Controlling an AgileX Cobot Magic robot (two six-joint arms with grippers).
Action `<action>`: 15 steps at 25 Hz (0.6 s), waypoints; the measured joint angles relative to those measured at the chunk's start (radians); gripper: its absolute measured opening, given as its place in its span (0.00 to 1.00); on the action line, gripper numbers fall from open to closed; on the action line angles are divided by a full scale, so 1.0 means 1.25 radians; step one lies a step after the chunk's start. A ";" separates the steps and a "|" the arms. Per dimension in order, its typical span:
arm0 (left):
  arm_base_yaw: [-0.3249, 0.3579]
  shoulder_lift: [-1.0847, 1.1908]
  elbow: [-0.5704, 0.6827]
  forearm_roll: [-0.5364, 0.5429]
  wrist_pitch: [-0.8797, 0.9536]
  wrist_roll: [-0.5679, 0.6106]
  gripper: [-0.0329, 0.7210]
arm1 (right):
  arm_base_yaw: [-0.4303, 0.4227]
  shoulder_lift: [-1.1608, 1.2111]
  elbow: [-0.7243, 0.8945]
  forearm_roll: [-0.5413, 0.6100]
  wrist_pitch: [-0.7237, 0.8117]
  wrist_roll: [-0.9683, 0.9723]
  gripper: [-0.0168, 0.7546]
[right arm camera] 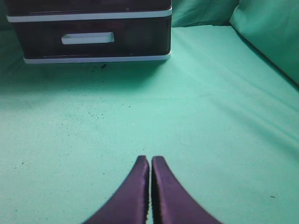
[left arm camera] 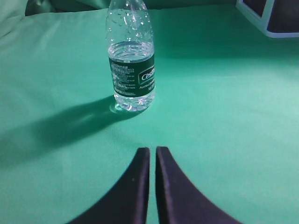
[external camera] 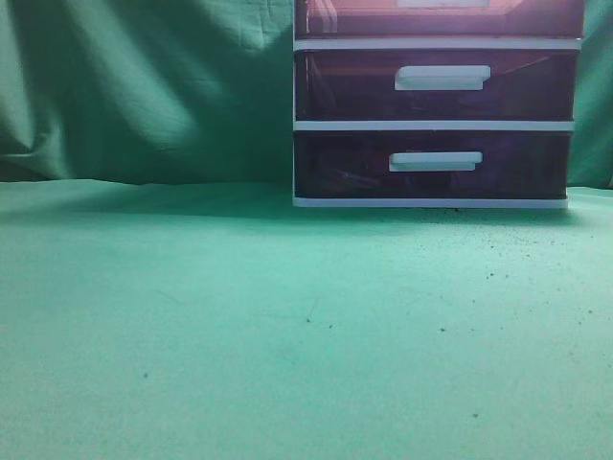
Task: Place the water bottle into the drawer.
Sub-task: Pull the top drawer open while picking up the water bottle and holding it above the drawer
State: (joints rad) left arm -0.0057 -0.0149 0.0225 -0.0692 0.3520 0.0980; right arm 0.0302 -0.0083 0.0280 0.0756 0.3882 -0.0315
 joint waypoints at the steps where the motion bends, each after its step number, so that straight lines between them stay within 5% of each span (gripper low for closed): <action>1: 0.000 0.000 0.000 0.000 0.000 0.000 0.04 | 0.000 0.000 0.000 0.000 0.000 0.000 0.02; 15: 0.000 0.000 0.000 0.000 0.000 0.000 0.04 | 0.000 0.000 0.000 0.000 0.000 0.000 0.02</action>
State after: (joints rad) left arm -0.0057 -0.0149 0.0225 -0.0692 0.3520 0.0980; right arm 0.0302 -0.0083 0.0280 0.0756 0.3882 -0.0315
